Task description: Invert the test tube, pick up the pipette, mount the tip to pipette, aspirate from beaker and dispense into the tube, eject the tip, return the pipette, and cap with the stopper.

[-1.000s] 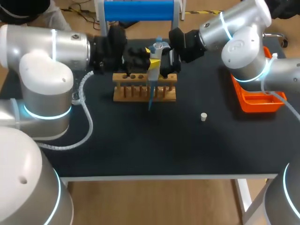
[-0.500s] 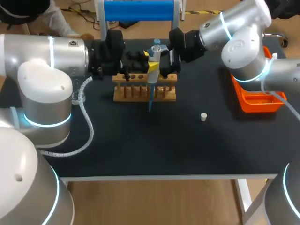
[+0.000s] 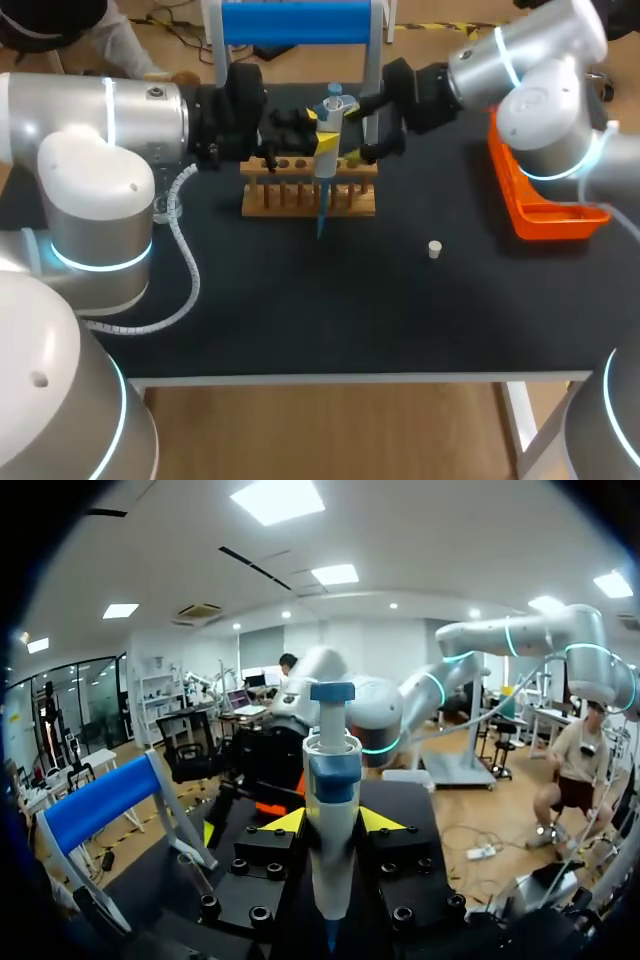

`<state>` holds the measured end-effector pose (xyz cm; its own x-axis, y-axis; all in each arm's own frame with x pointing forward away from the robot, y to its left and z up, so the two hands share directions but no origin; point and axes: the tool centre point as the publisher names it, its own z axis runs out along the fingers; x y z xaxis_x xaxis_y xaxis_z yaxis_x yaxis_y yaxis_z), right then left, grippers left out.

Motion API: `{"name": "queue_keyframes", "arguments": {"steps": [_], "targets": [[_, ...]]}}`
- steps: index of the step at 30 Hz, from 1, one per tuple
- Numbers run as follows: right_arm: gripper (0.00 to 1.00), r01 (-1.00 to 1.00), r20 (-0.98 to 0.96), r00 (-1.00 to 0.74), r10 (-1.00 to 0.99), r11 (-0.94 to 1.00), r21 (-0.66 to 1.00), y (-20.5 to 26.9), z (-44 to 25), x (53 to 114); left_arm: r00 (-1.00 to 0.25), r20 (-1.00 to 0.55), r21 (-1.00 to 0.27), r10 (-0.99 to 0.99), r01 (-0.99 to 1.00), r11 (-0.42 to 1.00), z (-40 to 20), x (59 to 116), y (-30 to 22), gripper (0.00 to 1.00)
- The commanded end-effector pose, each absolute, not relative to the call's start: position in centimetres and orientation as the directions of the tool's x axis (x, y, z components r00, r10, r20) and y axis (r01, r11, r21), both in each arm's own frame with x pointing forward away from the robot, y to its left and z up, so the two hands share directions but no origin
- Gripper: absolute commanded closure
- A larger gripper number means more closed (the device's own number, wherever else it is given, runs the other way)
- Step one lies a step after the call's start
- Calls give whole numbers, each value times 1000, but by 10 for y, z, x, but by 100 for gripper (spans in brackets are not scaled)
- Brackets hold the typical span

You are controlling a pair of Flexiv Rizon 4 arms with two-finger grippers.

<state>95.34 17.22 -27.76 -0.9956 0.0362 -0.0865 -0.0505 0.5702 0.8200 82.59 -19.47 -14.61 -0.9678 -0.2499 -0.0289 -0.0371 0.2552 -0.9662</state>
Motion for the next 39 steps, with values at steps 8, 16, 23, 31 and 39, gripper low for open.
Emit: {"name": "queue_keyframes", "arguments": {"steps": [8, 16, 23, 31, 39], "targets": [[0, -79, -94, -996, 10, 454, 888, 119, -231, 898, -967, -29, -966, -252, -37, 254, -146, 826, -195, 100], [0, -112, -107, -994, -35, 350, 930, 113, -209, 873, -967, -29, -966, -252, -37, 254, -146, 826, -195, 100], [0, -137, -123, -990, -66, 281, 950, 115, -197, 860, -967, -29, -966, -252, -37, 254, -146, 826, -195, 100], [0, -129, -110, -988, -104, 207, 970, 124, -190, 850, -967, -29, -966, -252, -37, 254, -146, 826, -195, 100], [0, -91, -72, -989, -126, 152, 984, 136, -188, 847, -967, -29, -966, -252, -37, 254, -146, 826, -195, 100]]}}
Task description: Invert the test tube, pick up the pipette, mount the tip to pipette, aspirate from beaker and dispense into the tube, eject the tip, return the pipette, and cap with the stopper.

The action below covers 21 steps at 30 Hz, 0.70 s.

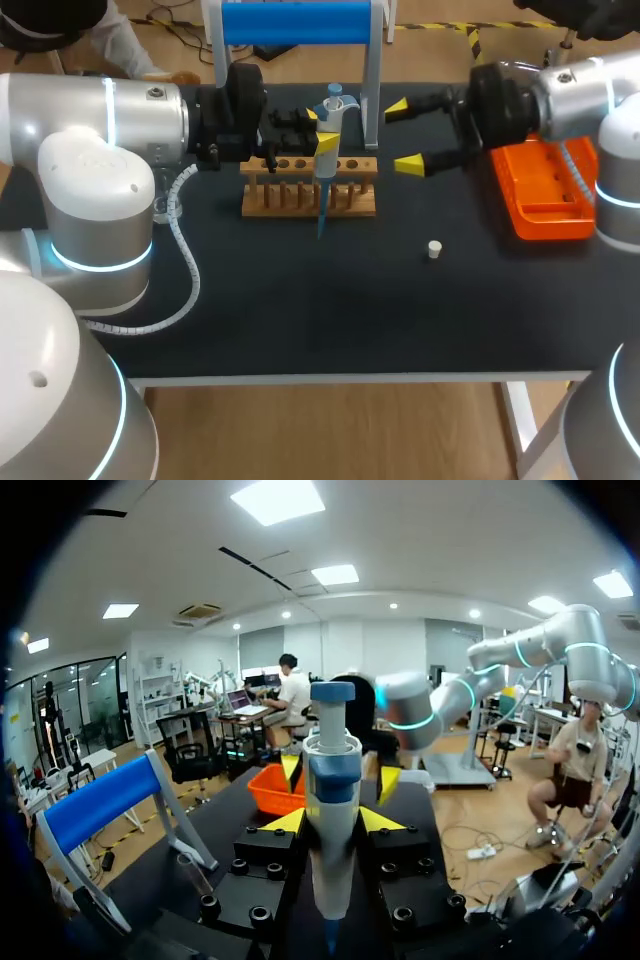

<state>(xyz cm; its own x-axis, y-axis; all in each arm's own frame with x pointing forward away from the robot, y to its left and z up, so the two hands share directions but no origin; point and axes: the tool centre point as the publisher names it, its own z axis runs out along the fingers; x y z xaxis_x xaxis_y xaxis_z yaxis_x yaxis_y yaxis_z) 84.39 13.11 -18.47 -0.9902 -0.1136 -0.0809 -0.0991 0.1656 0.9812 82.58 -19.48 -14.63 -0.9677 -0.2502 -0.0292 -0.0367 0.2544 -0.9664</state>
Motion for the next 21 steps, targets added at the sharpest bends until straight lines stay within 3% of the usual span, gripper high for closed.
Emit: {"name": "queue_keyframes", "arguments": {"steps": [1, 21], "targets": [[0, -79, -60, -990, -128, 145, 986, 138, -188, 846, -967, -29, -966, -252, -37, 254, -146, 826, -195, 100], [0, -23, -11, -988, -154, 73, 997, 174, -185, 825, -967, -29, -966, -252, -37, 254, -146, 826, -195, 100]]}}
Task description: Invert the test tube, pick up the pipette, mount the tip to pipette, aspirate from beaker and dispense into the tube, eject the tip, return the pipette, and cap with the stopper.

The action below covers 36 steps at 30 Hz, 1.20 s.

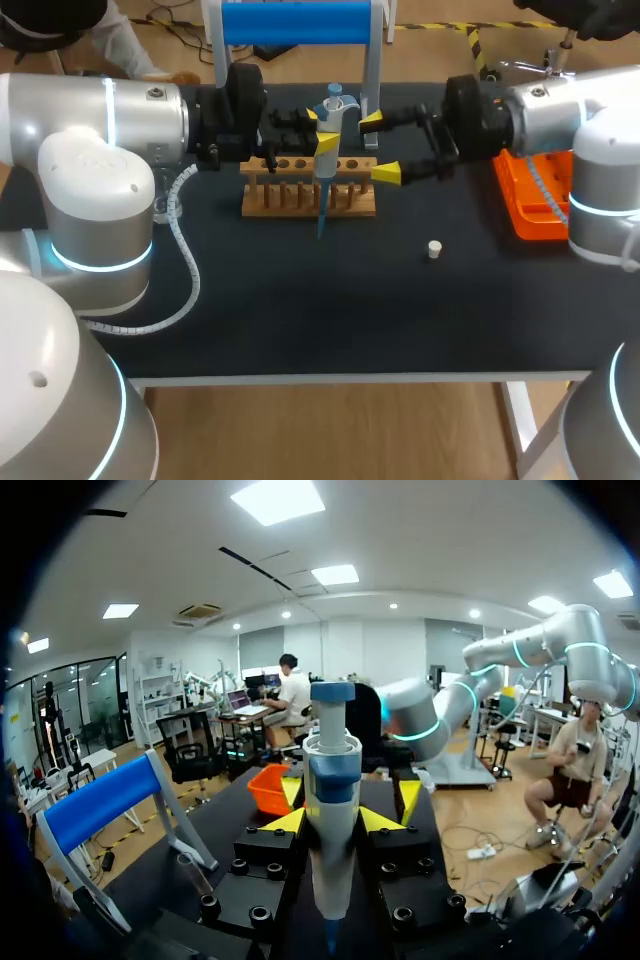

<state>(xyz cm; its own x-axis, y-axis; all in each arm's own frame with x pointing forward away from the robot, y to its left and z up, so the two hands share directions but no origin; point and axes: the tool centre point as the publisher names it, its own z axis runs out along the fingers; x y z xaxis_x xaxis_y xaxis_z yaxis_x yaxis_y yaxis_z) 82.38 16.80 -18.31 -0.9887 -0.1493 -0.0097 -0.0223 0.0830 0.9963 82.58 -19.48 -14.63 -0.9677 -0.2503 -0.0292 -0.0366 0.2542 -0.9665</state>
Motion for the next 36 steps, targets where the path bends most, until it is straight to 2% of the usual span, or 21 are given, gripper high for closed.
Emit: {"name": "queue_keyframes", "arguments": {"steps": [1, 10, 36], "targets": [[0, -22, -11, -988, -157, 70, 997, 176, -185, 824, -967, -29, -966, -252, -37, 254, -146, 826, -195, 100], [0, -50, -33, -985, -170, 91, 995, 191, -190, 811, -967, -29, -966, -252, -37, 254, -146, 826, -195, 100], [0, -50, -33, -985, -170, 91, 995, 191, -190, 811, -967, -29, -966, -252, -37, 254, -146, 826, -195, 100]]}}
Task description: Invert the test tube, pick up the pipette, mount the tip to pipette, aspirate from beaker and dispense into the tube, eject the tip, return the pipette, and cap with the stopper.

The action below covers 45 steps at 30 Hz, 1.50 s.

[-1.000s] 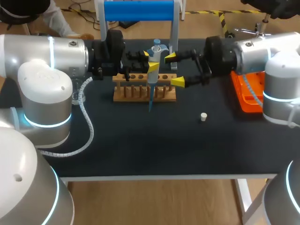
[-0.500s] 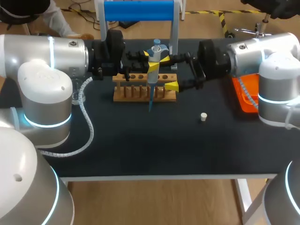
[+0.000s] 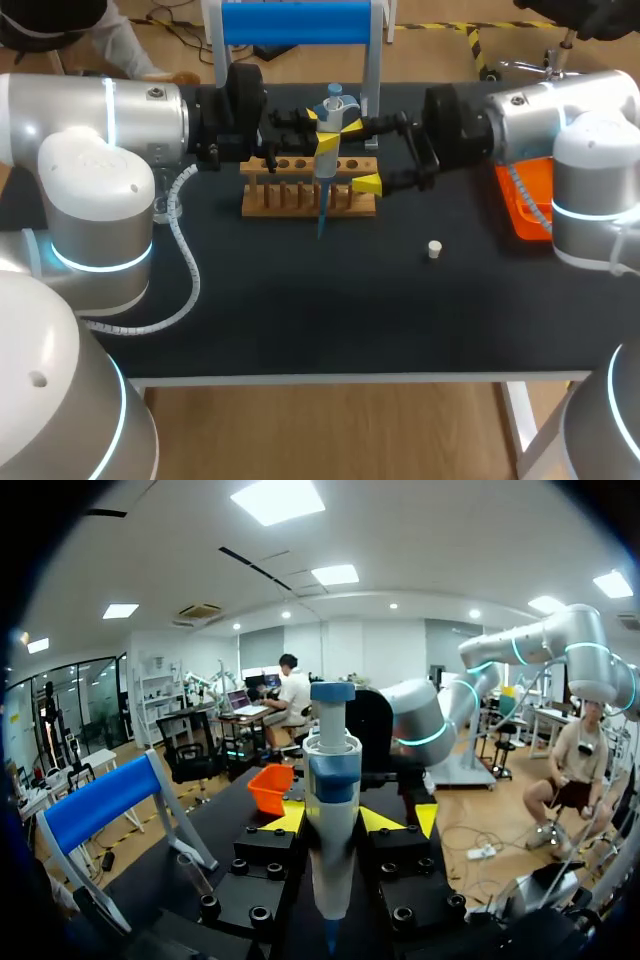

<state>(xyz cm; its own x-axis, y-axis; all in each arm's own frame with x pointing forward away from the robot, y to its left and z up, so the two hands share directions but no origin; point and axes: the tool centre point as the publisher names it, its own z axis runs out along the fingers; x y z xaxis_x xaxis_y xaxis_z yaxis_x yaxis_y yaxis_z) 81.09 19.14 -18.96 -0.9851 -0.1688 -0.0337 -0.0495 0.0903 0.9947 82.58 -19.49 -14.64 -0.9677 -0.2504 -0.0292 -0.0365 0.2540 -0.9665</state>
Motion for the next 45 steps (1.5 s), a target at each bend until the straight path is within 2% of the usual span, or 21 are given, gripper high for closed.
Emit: {"name": "queue_keyframes", "arguments": {"steps": [1, 45], "targets": [[0, -51, -37, -987, -158, 85, 995, 192, -189, 811, -967, -29, -966, -252, -37, 254, -146, 826, -195, 100], [0, 4, 1, -997, -75, -46, 999, 234, -185, 822, -967, -29, -966, -252, -37, 254, -146, 826, -195, 100]]}}
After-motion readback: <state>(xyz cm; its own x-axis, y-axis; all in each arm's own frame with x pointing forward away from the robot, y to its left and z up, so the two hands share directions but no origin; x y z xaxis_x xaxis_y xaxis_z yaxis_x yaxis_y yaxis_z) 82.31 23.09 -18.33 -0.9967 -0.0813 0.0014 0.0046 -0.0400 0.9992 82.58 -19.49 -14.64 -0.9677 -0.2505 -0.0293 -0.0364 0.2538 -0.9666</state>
